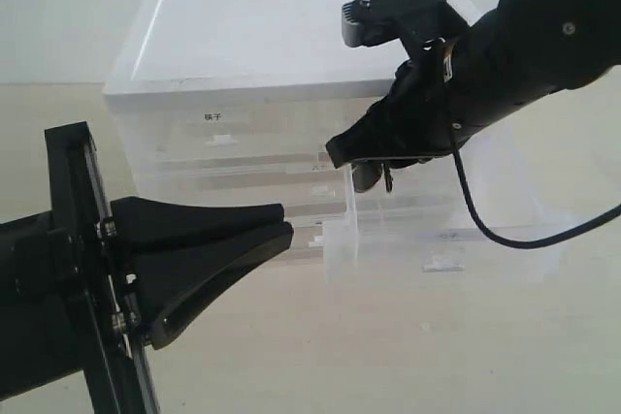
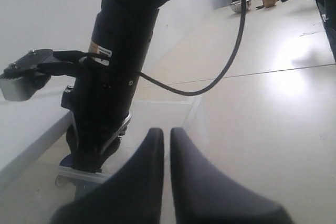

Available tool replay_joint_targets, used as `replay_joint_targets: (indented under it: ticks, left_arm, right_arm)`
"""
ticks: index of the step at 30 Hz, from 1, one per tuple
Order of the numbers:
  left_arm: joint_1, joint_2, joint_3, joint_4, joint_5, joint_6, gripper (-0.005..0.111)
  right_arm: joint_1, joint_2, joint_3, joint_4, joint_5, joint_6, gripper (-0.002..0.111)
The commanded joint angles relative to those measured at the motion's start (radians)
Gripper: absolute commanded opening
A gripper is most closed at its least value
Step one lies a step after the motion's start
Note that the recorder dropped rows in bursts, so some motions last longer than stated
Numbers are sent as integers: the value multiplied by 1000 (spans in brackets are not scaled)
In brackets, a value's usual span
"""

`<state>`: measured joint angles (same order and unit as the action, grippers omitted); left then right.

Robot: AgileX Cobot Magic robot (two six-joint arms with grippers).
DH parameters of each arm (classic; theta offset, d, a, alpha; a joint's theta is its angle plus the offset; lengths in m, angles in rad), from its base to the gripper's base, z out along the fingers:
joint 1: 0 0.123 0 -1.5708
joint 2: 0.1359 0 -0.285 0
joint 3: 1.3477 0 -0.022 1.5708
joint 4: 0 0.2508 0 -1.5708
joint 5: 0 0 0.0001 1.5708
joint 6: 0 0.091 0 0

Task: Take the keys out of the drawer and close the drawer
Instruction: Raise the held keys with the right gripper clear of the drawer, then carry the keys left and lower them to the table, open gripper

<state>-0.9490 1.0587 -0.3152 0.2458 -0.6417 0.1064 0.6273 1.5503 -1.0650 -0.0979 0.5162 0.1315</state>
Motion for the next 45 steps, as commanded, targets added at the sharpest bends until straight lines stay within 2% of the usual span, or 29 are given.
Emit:
replay_joint_targets:
  ticks: [1, 26, 31, 39, 45]
  left_arm:
    - [2, -6, 11, 6, -4, -15, 5]
    - [2, -16, 11, 6, -12, -17, 5]
    - [2, -136, 11, 6, 32, -17, 5]
    - [2, -488, 12, -47, 260, -17, 5]
    - [2, -681, 12, -47, 422, -24, 5]
  right_arm:
    - [0, 8, 6, -5, 52, -63, 0]
    - [0, -397, 6, -17, 55, -116, 0]
    - [63, -435, 6, -13, 40, -142, 0]
    - [228, -404, -21, -18, -38, -142, 0]
    - [241, -297, -43, -18, -76, -137, 0]
